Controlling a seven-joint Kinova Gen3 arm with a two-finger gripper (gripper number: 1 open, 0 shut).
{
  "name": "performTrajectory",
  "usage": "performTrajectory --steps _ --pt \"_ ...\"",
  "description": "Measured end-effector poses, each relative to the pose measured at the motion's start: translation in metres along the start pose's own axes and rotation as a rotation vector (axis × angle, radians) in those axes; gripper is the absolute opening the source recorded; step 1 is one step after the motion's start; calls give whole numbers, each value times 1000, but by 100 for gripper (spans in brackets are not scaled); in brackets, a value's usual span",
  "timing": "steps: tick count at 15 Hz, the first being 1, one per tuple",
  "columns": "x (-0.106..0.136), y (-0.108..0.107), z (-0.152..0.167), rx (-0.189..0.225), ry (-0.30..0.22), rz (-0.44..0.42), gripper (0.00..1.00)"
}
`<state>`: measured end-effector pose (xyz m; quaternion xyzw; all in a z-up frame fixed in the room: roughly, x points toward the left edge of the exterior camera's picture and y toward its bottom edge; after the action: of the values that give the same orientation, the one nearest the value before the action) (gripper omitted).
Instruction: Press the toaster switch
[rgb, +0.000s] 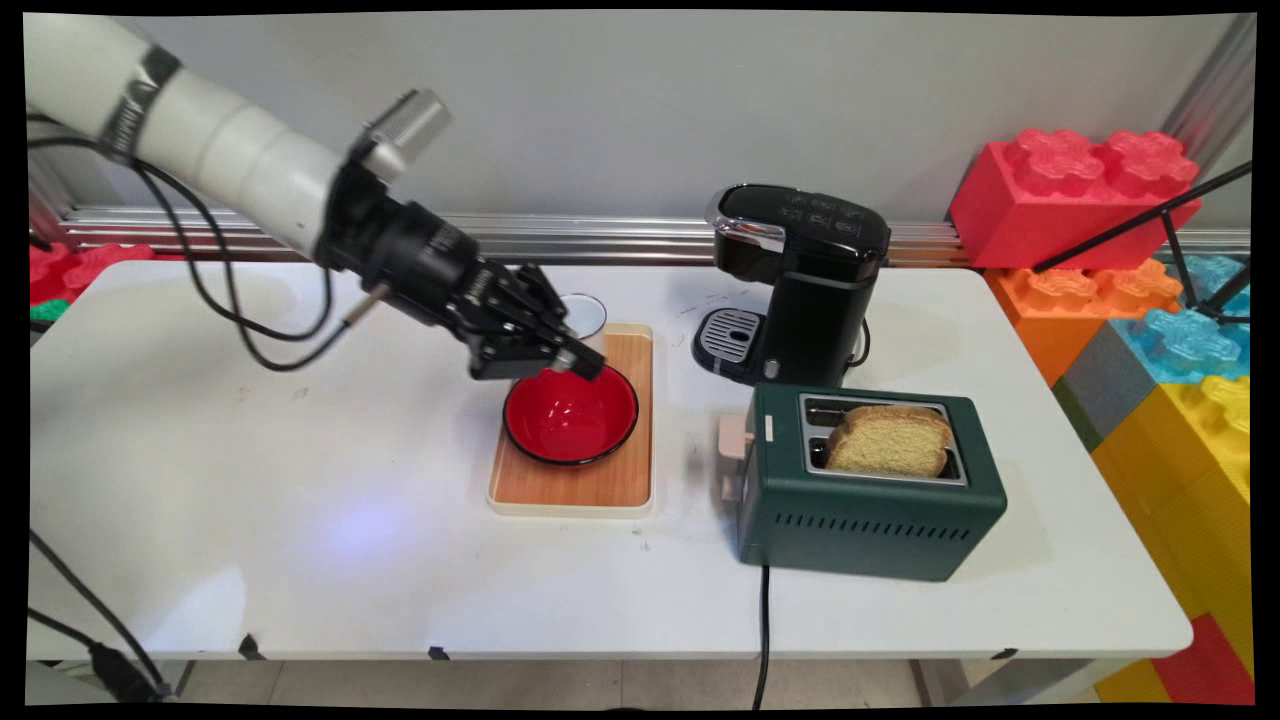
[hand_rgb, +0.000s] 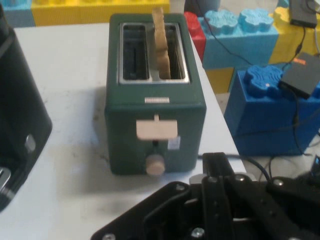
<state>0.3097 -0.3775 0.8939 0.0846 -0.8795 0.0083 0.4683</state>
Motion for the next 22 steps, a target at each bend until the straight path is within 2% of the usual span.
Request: performTrajectory --steps 5,10,22 --pt "2 -7 51 22 41 -2 0" --pt "-3 -11 86 26 51 -8 0" --pt "-15 -21 131 43 43 -11 0"
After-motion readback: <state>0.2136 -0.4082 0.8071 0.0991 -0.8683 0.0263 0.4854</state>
